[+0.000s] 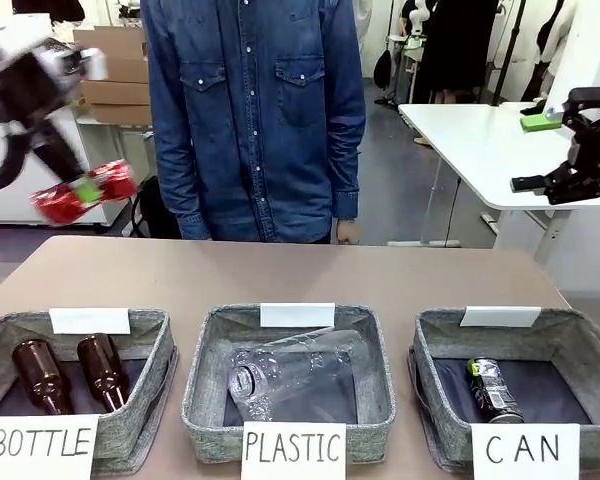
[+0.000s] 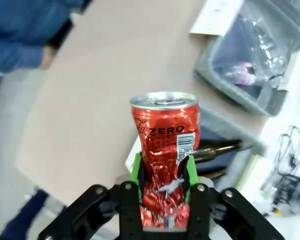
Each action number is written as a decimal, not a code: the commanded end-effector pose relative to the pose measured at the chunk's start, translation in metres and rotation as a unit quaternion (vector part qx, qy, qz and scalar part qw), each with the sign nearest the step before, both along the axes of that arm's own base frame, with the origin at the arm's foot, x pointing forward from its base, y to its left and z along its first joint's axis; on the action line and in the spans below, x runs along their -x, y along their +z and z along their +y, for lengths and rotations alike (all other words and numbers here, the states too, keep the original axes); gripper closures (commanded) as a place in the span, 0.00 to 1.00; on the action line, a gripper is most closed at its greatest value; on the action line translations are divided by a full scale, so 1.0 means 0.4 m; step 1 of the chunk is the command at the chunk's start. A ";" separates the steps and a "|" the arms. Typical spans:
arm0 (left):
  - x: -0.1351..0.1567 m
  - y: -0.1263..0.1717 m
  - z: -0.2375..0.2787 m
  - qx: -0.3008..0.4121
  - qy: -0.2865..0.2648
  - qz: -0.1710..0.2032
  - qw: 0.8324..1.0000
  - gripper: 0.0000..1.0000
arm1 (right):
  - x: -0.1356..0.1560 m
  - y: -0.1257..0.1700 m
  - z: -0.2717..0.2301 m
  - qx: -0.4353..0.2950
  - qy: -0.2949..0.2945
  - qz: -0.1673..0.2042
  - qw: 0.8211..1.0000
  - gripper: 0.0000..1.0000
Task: Sort the can waste into the basket.
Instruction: Pick up the can waste from the table and place it in the right Fabric basket.
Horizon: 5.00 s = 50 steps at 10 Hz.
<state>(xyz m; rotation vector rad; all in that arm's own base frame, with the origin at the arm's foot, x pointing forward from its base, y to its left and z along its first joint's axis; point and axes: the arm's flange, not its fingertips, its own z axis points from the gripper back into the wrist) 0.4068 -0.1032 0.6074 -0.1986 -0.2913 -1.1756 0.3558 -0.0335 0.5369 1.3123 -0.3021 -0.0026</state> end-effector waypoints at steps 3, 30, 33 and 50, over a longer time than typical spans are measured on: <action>-0.096 0.099 -0.404 -0.078 -0.066 0.090 0.991 0.63 | -0.003 0.000 -0.004 0.002 0.006 -0.008 1.000 0.00; -0.095 0.083 -0.483 -0.042 -0.059 0.083 0.994 0.63 | 0.063 0.007 -0.018 0.010 0.039 -0.003 0.999 0.00; -0.037 0.033 -0.804 0.017 -0.127 0.021 0.992 0.63 | 0.119 -0.022 -0.212 0.030 -0.029 0.109 0.993 0.00; 0.120 -0.288 -1.472 -0.061 -0.377 0.058 0.922 0.00 | 0.393 -0.081 -0.527 0.034 -0.188 0.130 0.973 0.00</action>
